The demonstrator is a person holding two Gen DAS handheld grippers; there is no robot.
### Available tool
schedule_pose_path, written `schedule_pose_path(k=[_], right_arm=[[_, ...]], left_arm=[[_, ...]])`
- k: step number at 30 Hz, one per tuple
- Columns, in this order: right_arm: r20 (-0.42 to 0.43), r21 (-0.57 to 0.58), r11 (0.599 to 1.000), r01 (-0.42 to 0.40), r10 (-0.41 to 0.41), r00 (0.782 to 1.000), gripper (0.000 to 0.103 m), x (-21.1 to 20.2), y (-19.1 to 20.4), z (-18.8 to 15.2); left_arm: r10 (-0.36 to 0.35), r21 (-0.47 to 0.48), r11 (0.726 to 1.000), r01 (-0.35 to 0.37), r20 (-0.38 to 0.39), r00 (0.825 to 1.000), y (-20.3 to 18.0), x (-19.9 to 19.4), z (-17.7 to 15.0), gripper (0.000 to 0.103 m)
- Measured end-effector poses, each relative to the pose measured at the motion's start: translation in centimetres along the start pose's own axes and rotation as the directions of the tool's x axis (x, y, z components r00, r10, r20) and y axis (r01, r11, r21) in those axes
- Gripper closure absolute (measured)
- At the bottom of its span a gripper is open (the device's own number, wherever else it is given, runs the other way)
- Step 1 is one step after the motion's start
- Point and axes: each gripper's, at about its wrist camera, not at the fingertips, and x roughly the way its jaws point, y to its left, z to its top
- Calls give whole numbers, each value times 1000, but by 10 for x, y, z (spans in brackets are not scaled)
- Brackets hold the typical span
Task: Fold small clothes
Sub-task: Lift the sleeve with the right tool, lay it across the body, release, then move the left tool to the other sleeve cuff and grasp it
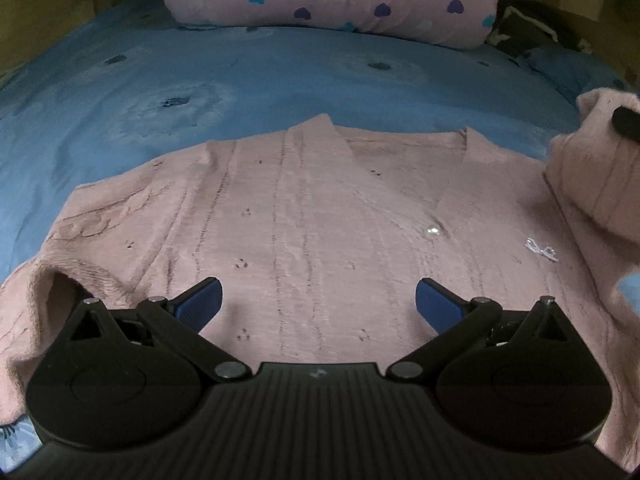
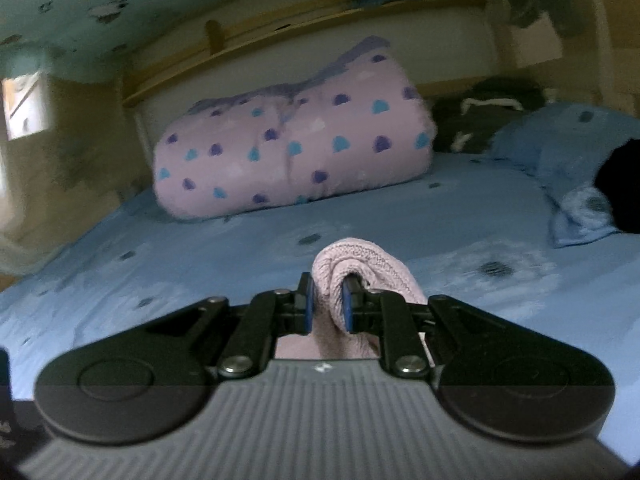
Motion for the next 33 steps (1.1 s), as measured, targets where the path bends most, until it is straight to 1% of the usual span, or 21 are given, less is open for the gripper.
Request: schedule_pose_path(k=[5,9,12,16,17,18,19,20,22,23,25,27,29,31,33], right_arm=[[-52,-38,997,-68,66,996,85,9,23,-17],[-120,-49,991,-122,116,986,85,23,34,-33],[-179,-31,986,-166,158,971,85,34,39,-49],[-259,0,976,-216,209,943,83,47,43,-65],[-283,9,974,-226,219,934,81,49,45,-69],[-307,17,973,-232,225,925,75,52,46,-72],[-332,26,972,-233,228,915,72,54,47,-75],[-349,31,973,-227,223,910,70,55,47,-77],[-374,33,975,-220,216,902,63,53,47,-81],[-381,34,974,-224,219,898,60,51,46,-80],[-387,47,969,-243,242,890,51,44,44,-76],[-383,42,964,-262,258,887,50,33,40,-68],[-367,11,959,-283,267,891,50,21,36,-58],[-337,-13,954,-299,277,900,50,8,29,-48],[-297,-31,955,-296,274,915,50,-1,19,-36]], left_arm=[[13,-28,1000,-13,1,1000,9,1,3,0],[16,-43,999,-16,-4,1000,14,2,5,0],[22,-48,999,-22,-6,1000,16,3,5,0],[35,-38,999,-35,4,999,16,3,4,0],[42,-31,999,-41,10,999,16,3,4,0],[52,-23,998,-52,19,998,16,2,3,0],[60,-16,998,-60,29,998,16,1,3,0],[66,-8,998,-65,38,997,16,0,3,0],[70,5,998,-70,50,996,17,-3,3,0],[68,8,998,-69,53,996,18,-4,3,0],[56,8,998,-56,54,997,18,-7,4,0],[36,-5,999,-36,52,998,16,-11,5,0],[12,-17,1000,-11,47,999,13,-15,6,0],[-8,-22,1000,9,50,999,6,-18,5,0],[-12,-21,1000,13,57,998,-4,-19,3,0]])
